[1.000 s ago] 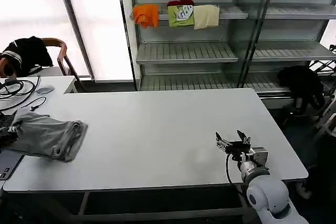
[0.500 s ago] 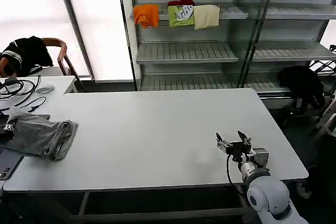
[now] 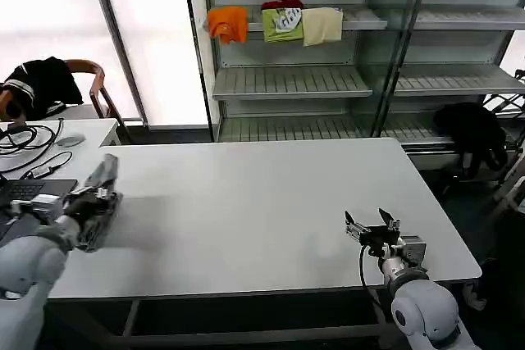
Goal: Fold and organize the clothes.
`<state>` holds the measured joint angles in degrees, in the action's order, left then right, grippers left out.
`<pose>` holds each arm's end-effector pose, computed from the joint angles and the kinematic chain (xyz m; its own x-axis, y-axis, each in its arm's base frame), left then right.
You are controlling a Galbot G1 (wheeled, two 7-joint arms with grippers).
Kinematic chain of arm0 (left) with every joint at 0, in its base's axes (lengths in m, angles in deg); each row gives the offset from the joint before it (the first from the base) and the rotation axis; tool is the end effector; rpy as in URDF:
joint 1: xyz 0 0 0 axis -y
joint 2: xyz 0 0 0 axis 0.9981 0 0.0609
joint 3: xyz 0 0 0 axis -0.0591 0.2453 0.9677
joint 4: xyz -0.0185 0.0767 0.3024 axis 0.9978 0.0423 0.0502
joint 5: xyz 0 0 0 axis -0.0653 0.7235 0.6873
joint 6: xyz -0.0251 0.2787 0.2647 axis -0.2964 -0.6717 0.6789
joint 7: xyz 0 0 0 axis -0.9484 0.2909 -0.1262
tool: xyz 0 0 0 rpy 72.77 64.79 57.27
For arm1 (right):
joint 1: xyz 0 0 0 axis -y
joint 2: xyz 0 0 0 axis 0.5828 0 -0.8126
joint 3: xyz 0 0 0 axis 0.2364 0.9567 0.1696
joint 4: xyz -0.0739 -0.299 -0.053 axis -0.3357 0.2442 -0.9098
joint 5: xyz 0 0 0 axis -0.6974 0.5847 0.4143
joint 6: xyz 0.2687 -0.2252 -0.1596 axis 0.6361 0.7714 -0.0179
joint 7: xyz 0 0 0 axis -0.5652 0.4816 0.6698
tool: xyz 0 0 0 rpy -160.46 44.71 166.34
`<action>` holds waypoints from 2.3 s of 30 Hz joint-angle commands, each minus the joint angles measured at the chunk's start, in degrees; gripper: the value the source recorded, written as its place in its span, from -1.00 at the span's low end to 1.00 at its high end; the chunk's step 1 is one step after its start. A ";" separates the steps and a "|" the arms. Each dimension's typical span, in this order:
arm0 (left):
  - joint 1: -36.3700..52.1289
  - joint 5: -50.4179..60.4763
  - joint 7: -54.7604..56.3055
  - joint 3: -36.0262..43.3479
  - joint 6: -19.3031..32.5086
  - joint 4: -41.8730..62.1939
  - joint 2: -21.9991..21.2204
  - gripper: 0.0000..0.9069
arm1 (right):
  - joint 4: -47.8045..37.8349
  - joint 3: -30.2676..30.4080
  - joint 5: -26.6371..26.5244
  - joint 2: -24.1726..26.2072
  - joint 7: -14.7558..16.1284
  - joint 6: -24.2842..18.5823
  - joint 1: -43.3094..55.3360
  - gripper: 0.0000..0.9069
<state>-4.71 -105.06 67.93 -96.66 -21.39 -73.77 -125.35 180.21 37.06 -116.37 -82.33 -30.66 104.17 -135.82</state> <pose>0.3664 0.1546 -0.1477 -0.9508 0.0221 0.3091 0.0782 0.9823 0.1702 0.3111 -0.0327 -0.1883 -0.9493 -0.0427 0.3115 -0.0529 0.9983 -0.0245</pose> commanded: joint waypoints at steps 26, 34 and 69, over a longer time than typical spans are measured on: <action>7.62 -6.19 5.93 22.55 -0.94 -5.84 -12.25 1.00 | -3.36 4.55 -0.76 -2.50 0.25 0.72 3.12 1.00; 5.27 -5.12 8.40 15.23 -1.01 -7.63 -8.85 1.00 | -6.00 9.44 -13.72 -6.02 -1.49 0.92 9.13 1.00; -0.42 -1.93 11.40 3.58 -0.97 -7.97 -5.56 1.00 | -29.61 27.53 -27.10 -22.68 -5.71 1.46 31.12 1.00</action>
<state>-4.42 -107.15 79.05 -91.34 -22.40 -82.02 -131.08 155.86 62.02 -142.78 -101.27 -35.94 105.62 -107.29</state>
